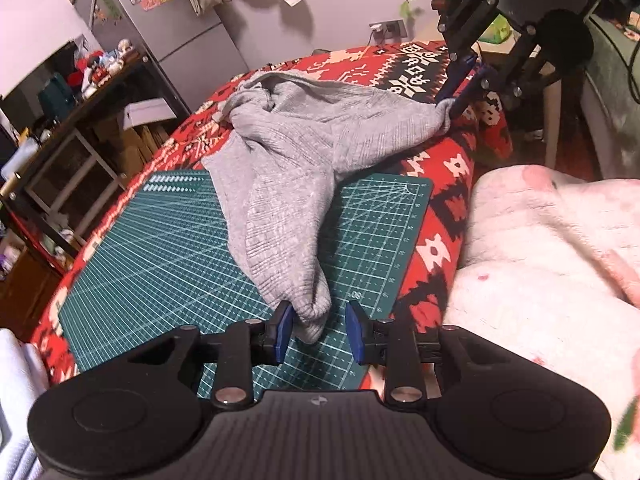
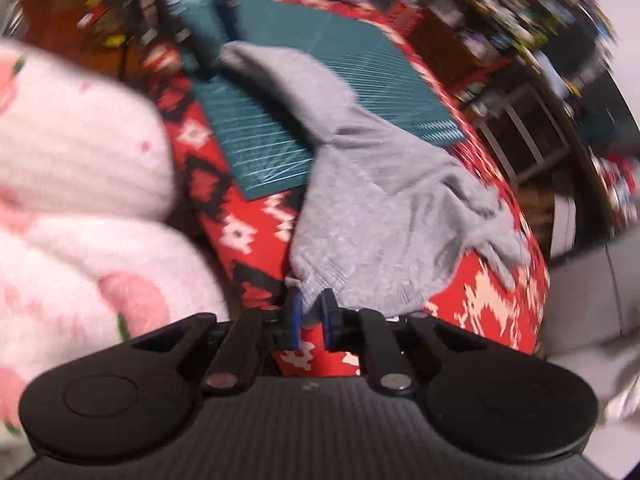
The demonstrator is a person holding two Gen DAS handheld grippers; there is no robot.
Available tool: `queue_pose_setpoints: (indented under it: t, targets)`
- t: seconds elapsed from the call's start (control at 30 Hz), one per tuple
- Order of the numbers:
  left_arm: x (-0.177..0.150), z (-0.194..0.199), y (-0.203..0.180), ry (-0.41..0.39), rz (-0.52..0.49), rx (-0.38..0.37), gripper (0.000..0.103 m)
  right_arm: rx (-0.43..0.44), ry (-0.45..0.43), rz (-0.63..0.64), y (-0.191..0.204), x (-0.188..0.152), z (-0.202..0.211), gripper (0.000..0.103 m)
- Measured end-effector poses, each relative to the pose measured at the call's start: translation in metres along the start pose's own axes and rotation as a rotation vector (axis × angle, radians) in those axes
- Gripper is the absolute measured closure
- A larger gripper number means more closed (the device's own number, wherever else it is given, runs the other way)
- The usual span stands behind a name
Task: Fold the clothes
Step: 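Drag the grey shirt onto the green mat with both grippers, then lift the grey shirt high with both grippers and shake it out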
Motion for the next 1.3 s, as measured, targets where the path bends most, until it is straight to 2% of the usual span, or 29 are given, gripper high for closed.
queue_pose_setpoints:
  t: [0.03,0.13,0.3,0.47,0.7,0.93,1.13,1.3]
  targets:
    - [0.002,0.0,0.003,-0.005,0.018,0.021,0.074,-0.009,-0.012,-0.036,-0.003,-0.001,0.001,0.093]
    - [0.008,-0.001,0.011,-0.019,0.072,0.084,0.093,-0.043,-0.048,-0.148,-0.01,-0.002,0.004,0.093]
    - [0.019,0.0,0.028,-0.046,0.161,0.198,0.095,-0.168,-0.113,-0.351,-0.022,-0.001,0.016,0.096]
    - [0.053,0.041,0.056,-0.155,0.203,0.314,0.096,-0.3,-0.199,-0.512,-0.046,0.013,0.044,0.096]
    - [0.101,0.102,0.095,-0.315,0.256,0.47,0.096,-0.526,-0.368,-0.514,-0.082,0.059,0.133,0.097]
    - [0.144,0.176,0.132,-0.478,0.308,0.606,0.096,-0.667,-0.546,-0.427,-0.08,0.108,0.248,0.097]
    - [0.159,0.251,0.148,-0.588,0.336,0.665,0.096,-0.696,-0.666,-0.372,-0.052,0.136,0.326,0.097]
    - [0.147,0.288,0.141,-0.608,0.328,0.694,0.096,-0.664,-0.73,-0.365,-0.022,0.146,0.357,0.097]
Point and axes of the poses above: each gripper's, at about its wrist camera, not at the fingertips, and z roughly against the way its jaws point, y to its left, x to its top, the point moved 3 cm from there along -z, roughly the way its jaws point, and after that the axes turned 10 degrees about x, right-handed, at the moved point
